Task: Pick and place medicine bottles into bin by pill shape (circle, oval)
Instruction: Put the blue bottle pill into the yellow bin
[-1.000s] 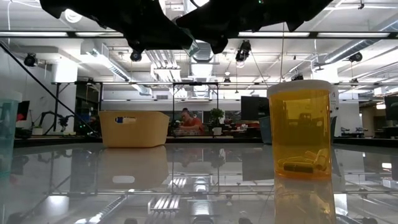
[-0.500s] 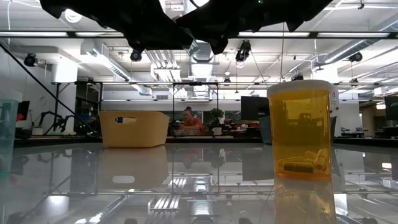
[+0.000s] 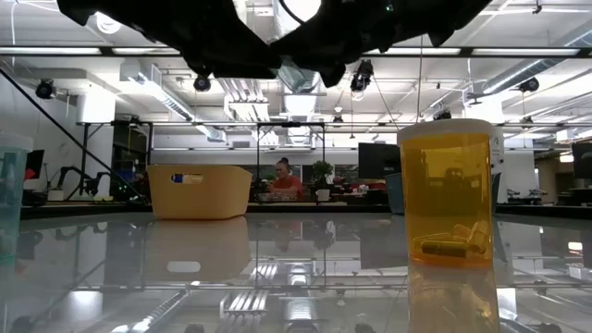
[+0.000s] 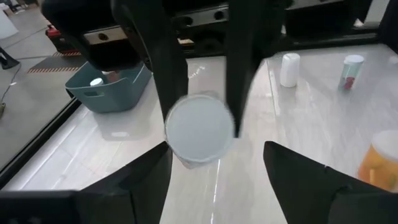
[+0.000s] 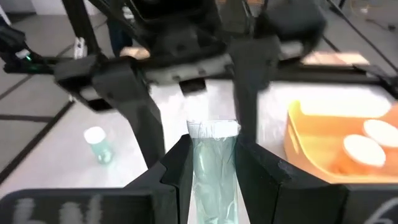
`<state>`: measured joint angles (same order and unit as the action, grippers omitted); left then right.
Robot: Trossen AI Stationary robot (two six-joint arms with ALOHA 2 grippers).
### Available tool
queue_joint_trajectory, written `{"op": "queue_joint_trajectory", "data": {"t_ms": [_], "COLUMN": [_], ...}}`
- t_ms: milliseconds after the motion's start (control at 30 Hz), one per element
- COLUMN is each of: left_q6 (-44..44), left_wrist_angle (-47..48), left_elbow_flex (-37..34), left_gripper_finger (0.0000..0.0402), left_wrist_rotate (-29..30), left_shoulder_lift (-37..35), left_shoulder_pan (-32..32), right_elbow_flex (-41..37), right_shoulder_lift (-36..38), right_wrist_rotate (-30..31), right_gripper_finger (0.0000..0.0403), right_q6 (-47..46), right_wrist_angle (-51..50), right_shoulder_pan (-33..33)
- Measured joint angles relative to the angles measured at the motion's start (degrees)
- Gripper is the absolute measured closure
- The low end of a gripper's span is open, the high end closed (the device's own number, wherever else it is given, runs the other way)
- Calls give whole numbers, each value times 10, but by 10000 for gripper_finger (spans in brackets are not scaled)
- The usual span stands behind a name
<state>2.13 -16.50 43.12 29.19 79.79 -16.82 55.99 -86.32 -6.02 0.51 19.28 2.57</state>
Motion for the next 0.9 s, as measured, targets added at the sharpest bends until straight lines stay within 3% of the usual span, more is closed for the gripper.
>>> {"op": "queue_joint_trajectory", "data": {"t_ms": [200, 433, 667, 900], "left_q6": [-1, -19, -31, -55], "left_wrist_angle": [31, 31, 30, 30], "left_elbow_flex": [-4, -4, -4, -5], "left_gripper_finger": [163, 163, 163, 163], "left_wrist_rotate": [4, 13, 30, 54], "left_shoulder_lift": [-22, -32, -32, -32], "left_shoulder_pan": [1, 0, 0, 1], "right_elbow_flex": [0, 0, 0, 0], "right_shoulder_lift": [22, 65, 108, 139], "right_wrist_rotate": [33, 137, 202, 211], "right_gripper_finger": [305, 305, 305, 305], "right_q6": [-21, -36, -65, -118], "right_wrist_angle": [-78, -201, -337, -453], "right_shoulder_pan": [-27, -85, -186, -312]}}
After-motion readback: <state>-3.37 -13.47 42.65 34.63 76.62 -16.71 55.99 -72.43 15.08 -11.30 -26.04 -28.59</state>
